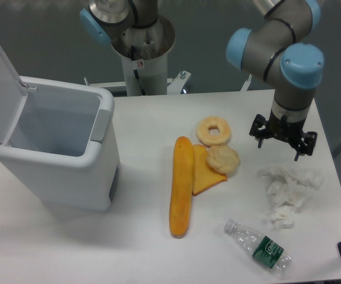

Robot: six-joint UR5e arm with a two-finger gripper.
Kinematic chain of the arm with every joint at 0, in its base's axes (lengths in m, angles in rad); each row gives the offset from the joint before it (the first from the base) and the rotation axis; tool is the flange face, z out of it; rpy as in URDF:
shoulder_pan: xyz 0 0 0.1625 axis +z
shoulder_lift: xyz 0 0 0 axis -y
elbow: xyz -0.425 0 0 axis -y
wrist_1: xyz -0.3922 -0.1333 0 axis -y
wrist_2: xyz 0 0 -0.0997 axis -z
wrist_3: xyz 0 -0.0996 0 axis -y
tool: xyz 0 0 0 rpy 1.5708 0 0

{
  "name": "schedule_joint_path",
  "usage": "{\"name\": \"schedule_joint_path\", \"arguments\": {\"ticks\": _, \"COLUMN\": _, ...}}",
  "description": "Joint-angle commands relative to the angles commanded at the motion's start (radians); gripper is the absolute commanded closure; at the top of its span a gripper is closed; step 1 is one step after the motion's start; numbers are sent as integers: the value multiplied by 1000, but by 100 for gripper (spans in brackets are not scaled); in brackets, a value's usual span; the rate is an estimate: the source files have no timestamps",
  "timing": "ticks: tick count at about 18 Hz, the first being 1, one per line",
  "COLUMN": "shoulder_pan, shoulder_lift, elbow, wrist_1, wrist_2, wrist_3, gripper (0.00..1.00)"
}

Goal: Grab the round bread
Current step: 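Move the open gripper over the round flat bread beside the ring bread, then lower the gripper onto the round flat bread and close on it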

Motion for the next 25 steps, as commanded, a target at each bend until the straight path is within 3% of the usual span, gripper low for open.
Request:
{"name": "schedule_joint_path", "arguments": {"ticks": 4, "shoulder_pan": -5, "shoulder_lift": -34, "elbow": -8, "wrist_1": 0, "wrist_2": 2, "wrist_3": -2, "gripper": 0}}
{"name": "schedule_joint_path", "arguments": {"ticks": 8, "shoulder_pan": 0, "shoulder_lift": -80, "elbow": -63, "wrist_1": 2, "wrist_2": -5, "wrist_3": -12, "gripper": 0}}
{"name": "schedule_joint_path", "arguments": {"ticks": 14, "shoulder_pan": -2, "shoulder_lift": -61, "elbow": -101, "wrist_1": -15, "wrist_2": -32, "wrist_3": -11, "gripper": 0}}
{"name": "schedule_joint_path", "arguments": {"ticks": 18, "shoulder_pan": -12, "shoulder_lift": 3, "elbow": -184, "wrist_1": -17, "wrist_2": -60, "wrist_3": -26, "gripper": 0}}
{"name": "schedule_joint_path", "arguments": {"ticks": 25, "shoulder_pan": -107, "shoulder_lift": 28, "elbow": -199, "wrist_1": -21, "wrist_2": -75, "wrist_3": -195, "gripper": 0}}
